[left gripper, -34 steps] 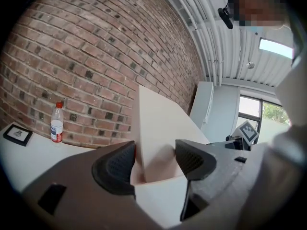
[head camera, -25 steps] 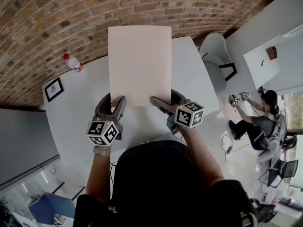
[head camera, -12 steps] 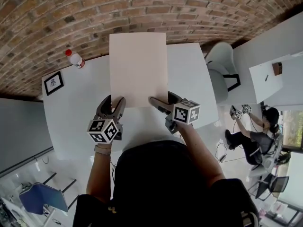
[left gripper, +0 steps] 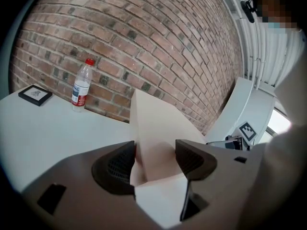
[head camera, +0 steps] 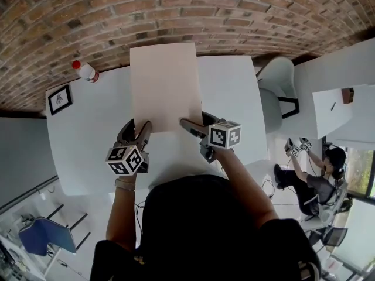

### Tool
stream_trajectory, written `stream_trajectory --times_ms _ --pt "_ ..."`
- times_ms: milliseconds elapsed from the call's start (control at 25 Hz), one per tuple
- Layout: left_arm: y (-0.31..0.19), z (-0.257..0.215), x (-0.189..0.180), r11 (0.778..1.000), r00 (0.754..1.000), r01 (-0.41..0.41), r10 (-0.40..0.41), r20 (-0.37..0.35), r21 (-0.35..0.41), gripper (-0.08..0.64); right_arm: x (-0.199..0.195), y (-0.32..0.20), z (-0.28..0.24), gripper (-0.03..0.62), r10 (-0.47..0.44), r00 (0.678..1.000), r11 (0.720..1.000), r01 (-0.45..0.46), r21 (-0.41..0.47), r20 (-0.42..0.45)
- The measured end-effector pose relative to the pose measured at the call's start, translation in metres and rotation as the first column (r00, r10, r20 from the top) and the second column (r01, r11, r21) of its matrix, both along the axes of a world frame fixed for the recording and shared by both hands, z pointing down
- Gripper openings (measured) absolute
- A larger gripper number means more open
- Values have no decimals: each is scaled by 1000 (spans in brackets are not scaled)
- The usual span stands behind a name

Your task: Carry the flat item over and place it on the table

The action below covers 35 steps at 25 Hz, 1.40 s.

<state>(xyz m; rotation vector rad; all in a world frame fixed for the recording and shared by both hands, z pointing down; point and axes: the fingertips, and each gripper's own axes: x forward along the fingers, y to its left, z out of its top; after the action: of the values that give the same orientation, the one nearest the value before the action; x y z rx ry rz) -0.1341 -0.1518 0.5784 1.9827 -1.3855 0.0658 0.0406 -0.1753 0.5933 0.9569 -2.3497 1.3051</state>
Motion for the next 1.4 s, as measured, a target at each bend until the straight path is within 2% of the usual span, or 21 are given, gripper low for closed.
stream_trajectory --times_ms 440,760,960,1400 --pt "-20 48 -5 993 999 51 -51 -5 -110 261 -5 -25 48 431 -12 1000 994 12 -109 3" --pt "-27 73 -6 985 999 51 -50 13 -166 261 -7 -36 74 431 -25 1000 988 25 -155 5" --pt "-31 85 -3 980 999 40 -37 20 -193 261 -6 -40 86 431 -35 999 985 34 -171 0" --pt "-32 111 7 970 997 -19 37 73 -242 261 3 -39 110 433 -91 992 981 74 -179 -89"
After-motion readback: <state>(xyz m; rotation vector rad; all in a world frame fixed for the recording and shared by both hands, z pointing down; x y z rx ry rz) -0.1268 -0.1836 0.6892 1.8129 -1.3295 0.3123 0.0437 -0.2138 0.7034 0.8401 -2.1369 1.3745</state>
